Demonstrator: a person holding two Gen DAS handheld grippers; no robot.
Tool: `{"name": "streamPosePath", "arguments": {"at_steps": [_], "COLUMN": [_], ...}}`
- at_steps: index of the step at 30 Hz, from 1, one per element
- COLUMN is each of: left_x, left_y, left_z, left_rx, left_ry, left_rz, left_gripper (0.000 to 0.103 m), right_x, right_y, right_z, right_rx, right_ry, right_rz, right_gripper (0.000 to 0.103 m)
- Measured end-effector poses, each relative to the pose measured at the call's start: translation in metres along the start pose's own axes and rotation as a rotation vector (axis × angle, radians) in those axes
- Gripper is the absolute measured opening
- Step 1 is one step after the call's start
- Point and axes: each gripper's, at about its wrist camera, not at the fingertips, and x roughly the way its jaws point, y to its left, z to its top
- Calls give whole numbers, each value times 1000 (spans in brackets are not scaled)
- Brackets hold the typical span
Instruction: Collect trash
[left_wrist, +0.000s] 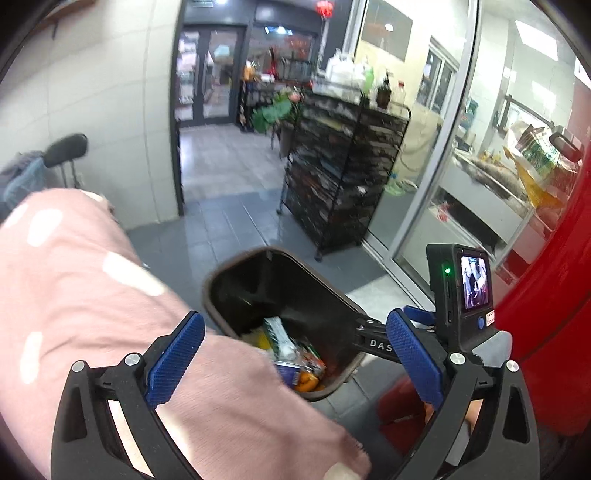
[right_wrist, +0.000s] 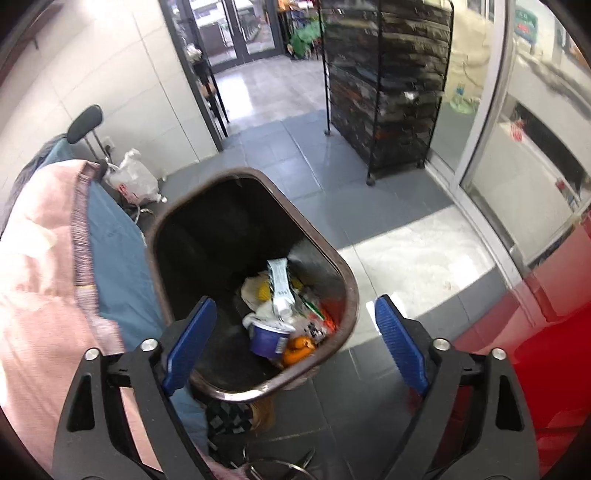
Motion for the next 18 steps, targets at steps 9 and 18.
{"name": "streamPosePath", "arguments": {"at_steps": [9,18], "left_x": [-54,-92], "left_y": [28,34], "left_z": [-23,-47], "left_rx": [-74,-60], "left_ry": [-165,-262], "left_rz": [147,375], "left_gripper": [97,97], "right_x": [-72,-133], "right_y": [55,102], "right_z": [-14,-47], "right_rx": [-128,-262], "right_ry": [-260,-463], "right_rz": [7,59], "right_gripper": [97,97]}}
